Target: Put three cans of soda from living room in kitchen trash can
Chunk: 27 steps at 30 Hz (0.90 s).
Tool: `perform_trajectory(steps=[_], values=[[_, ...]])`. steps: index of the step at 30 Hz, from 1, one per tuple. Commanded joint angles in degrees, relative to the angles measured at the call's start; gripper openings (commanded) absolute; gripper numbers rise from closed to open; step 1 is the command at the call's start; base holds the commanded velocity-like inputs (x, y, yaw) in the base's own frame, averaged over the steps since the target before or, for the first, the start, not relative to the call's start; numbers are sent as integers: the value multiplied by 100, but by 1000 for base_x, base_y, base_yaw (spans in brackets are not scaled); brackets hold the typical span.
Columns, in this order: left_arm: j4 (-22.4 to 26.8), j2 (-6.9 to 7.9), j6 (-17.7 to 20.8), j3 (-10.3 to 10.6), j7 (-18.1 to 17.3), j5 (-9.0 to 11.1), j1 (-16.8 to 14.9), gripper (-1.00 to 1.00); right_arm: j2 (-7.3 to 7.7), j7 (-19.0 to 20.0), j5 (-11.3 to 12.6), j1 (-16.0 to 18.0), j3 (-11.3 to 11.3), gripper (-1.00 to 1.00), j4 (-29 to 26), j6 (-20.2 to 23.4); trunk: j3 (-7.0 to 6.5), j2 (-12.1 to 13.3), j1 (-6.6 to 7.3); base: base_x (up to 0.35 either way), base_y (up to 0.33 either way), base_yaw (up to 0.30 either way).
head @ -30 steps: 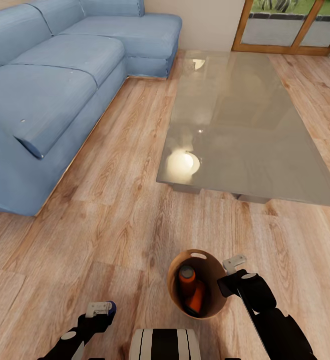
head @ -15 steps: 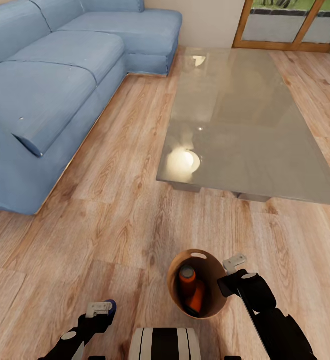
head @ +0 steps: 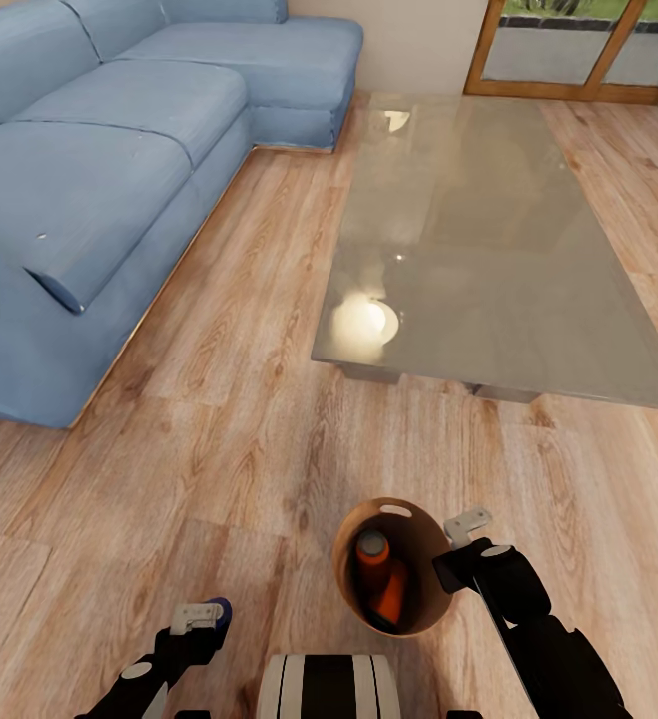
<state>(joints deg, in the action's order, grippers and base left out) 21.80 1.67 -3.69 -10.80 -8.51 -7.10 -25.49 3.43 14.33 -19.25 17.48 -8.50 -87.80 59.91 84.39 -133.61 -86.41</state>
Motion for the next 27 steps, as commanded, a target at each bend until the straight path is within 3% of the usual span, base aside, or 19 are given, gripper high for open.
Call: perform_trajectory(steps=[1,8,9,27], values=[[-3,0,0,0,0,-1,0,100,0,8,97,1,-2,-100,0,9,0,0,0,0,0,0],[-7,-2,5,-1,1,-1,0,100,0,8,97,1,-2,-100,0,9,0,0,0,0,0,0],[-8,-4,7,-1,1,-1,0,-100,0,8,97,1,-2,-100,0,9,0,0,0,0,0,0],[-18,-9,18,-10,7,-2,0,-100,4,8,97,1,-2,-100,0,9,-21,0,0,0,0,-5]])
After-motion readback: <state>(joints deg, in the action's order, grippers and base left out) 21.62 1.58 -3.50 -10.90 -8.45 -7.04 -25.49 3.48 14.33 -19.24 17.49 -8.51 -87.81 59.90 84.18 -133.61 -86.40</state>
